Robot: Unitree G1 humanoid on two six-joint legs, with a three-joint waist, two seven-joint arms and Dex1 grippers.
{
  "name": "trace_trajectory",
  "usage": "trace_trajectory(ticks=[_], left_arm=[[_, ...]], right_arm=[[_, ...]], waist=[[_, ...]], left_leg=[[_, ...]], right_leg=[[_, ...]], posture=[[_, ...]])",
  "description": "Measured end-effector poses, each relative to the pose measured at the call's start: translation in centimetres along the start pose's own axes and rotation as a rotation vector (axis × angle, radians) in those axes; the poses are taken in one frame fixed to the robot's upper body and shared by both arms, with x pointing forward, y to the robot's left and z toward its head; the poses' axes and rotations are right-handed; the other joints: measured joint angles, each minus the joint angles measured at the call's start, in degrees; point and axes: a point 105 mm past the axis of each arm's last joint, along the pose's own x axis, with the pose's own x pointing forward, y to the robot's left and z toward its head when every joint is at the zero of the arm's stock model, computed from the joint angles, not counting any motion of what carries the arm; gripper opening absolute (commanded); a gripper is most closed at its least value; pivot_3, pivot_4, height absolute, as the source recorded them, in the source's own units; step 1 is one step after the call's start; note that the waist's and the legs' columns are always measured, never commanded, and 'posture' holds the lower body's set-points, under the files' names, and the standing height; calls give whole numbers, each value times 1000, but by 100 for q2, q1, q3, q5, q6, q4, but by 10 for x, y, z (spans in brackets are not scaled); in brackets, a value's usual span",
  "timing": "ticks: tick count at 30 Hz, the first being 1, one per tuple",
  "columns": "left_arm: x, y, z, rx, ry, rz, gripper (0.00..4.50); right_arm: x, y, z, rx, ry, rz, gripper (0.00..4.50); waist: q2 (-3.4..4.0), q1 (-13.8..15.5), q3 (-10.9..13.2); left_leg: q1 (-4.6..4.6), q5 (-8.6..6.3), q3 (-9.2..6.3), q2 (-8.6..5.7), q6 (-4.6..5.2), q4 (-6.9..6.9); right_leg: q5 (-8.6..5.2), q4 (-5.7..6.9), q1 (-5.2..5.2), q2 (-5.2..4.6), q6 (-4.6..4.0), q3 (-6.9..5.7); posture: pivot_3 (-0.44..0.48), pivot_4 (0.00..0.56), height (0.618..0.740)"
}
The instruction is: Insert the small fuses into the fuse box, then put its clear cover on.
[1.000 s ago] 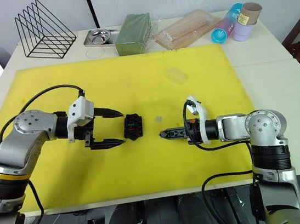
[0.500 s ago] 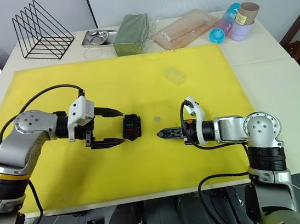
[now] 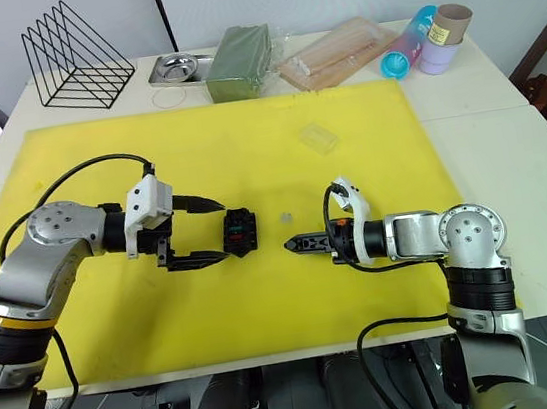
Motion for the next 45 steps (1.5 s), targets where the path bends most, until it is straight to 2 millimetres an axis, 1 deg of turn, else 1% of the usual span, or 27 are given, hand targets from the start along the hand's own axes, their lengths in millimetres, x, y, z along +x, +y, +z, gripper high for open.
trace_trajectory(ticks=[1,11,13,15,16,28,33,35,37,39,41,44,45], left_arm=[[0,0,0,-1,0,0,4500],[0,-3,-5,-18,3,-2,4500],[0,-3,-5,-18,3,-2,4500],[0,-3,-5,-18,3,-2,4500],[0,-3,-5,-18,3,-2,4500],[1,-2,-4,-18,2,-1,4500],[1,-2,-5,-18,1,2,4500],[1,-2,-5,-18,2,2,4500],[0,-2,-5,-16,8,0,4500],[-3,-1,-7,-12,24,5,4500],[-4,-1,-7,-6,25,5,4500],[-5,1,-12,-18,29,12,4500],[-6,2,-13,-18,30,14,4500]], right_arm=[[0,0,0,1,1,0,1110],[0,0,-1,1,6,1,1110],[0,0,-1,2,5,1,763],[0,0,0,3,2,6,232],[0,1,0,2,2,10,37],[0,-1,0,3,2,2,37],[-1,1,0,-4,1,9,37],[-2,4,2,-37,4,1,37],[-9,10,12,-126,14,-37,37],[-17,30,30,-271,4,-54,37],[-22,50,43,-418,10,-72,37],[-21,75,50,-592,46,-77,37],[-20,79,50,-619,54,-73,37]], waist=[[0,0,0],[0,8,0],[0,9,0],[0,8,0],[0,9,0],[-1,14,-1],[-1,14,0],[1,13,0],[4,11,2],[5,10,3],[6,7,4],[5,10,4],[5,11,4]], left_leg=[[0,0,0,0,0,0],[0,0,0,-1,0,0],[0,0,0,-1,0,0],[0,0,0,-1,0,0],[0,0,1,-1,0,0],[0,0,0,-1,0,0],[0,0,0,-1,0,0],[0,0,1,-2,0,0],[-1,0,2,-2,0,1],[-1,0,1,-1,0,0],[-1,0,0,0,0,-4],[-2,0,-1,0,0,-6],[-2,0,0,1,0,-6]], right_leg=[[0,0,0,0,0,0],[0,0,0,-1,0,1],[0,0,0,-1,0,1],[0,0,0,-1,0,1],[0,0,0,-1,0,1],[0,0,2,-3,0,1],[0,0,2,-3,0,1],[0,0,2,-3,0,1],[0,0,-1,-4,0,3],[0,0,-2,-2,0,2],[0,-1,-4,-1,-1,2],[-1,-4,-6,-1,-1,0],[-1,-6,-5,-2,-1,0]], posture=[[0,150,740],[0,150,740],[0,150,740],[0,150,740],[0,150,740],[0,150,740],[0,150,740],[0,150,740],[0,150,740],[0,150,740],[0,150,740],[0,150,740],[0,150,740]])
